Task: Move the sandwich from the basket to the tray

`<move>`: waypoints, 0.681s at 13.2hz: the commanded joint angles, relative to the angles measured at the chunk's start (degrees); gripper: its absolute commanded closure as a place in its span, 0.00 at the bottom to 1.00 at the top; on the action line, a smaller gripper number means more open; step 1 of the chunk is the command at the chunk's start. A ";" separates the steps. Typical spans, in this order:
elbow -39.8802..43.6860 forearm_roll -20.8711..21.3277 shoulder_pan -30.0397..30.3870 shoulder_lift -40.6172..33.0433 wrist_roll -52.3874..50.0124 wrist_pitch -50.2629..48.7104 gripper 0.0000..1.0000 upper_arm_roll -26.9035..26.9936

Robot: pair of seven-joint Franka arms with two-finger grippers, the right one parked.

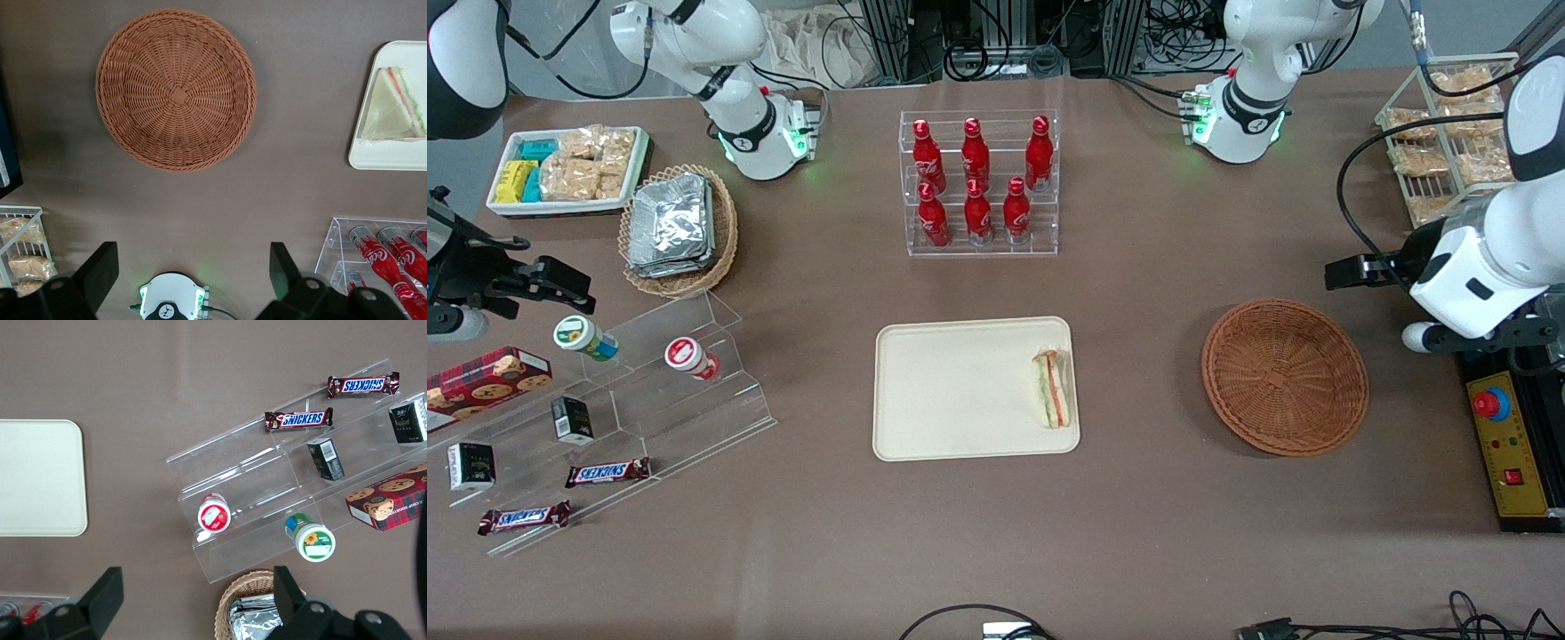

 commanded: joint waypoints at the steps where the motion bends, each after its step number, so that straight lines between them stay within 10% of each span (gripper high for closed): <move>1: -4.77 0.91 0.75 -2.78 3.98 1.05 0.00 -0.55; 9: -26.94 0.91 2.42 -16.50 6.90 16.97 0.00 -0.54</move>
